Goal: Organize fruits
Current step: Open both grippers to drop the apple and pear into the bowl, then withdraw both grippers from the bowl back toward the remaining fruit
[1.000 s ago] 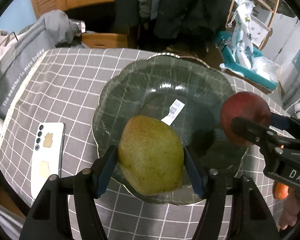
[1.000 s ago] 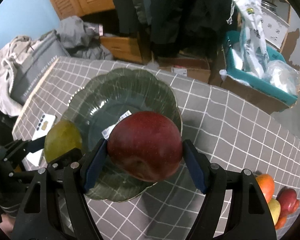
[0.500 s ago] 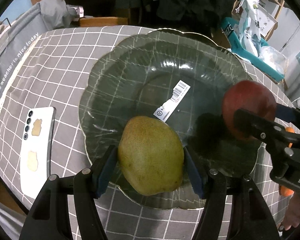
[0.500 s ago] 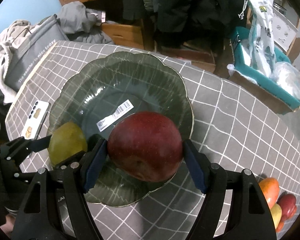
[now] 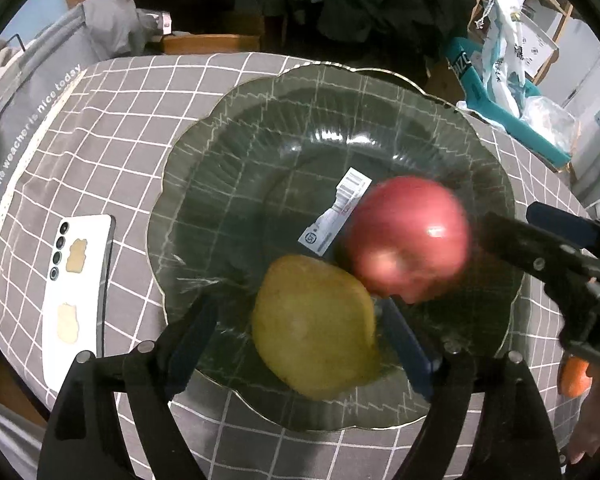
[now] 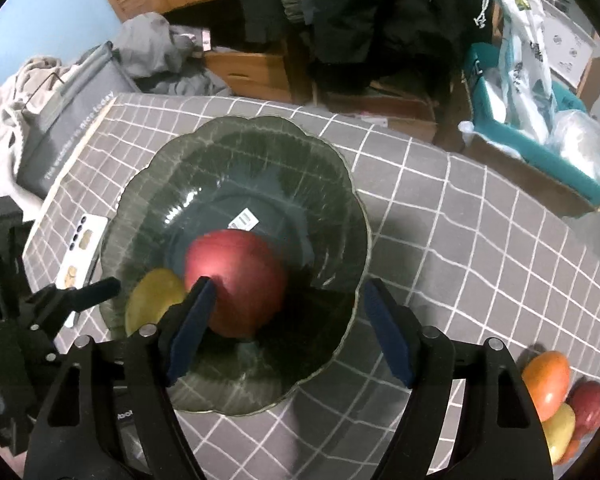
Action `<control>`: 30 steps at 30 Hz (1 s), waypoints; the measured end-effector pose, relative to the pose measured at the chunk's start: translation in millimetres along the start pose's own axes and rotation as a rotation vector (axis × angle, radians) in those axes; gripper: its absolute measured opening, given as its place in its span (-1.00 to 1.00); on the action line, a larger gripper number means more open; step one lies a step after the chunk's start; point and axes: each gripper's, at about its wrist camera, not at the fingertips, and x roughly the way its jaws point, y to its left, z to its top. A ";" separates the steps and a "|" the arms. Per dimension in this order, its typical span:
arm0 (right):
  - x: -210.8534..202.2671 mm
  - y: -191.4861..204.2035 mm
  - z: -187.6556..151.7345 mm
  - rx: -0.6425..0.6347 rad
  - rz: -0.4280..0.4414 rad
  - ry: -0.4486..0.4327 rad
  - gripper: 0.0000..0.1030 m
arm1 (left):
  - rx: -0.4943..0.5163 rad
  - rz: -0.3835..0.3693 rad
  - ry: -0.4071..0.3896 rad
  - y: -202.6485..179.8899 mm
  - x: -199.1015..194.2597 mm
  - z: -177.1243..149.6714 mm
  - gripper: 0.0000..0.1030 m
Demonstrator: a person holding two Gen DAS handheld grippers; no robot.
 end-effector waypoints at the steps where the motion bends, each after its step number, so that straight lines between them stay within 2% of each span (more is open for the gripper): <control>1: -0.2 -0.3 -0.2 0.000 0.000 0.003 0.48 | 0.003 0.002 -0.005 -0.4 -1.8 0.0 0.67; 6: -6.7 -0.7 -0.9 0.004 0.009 -0.015 0.48 | 0.017 0.023 -0.040 -5.9 -15.5 1.0 0.67; 13: -33.6 3.0 0.7 -0.015 -0.064 -0.074 0.48 | 0.016 0.013 -0.089 -7.1 -41.0 3.6 0.67; 30: -132.6 -39.2 -25.4 0.087 -0.190 -0.221 0.55 | 0.097 -0.037 -0.203 -44.3 -102.9 -2.1 0.67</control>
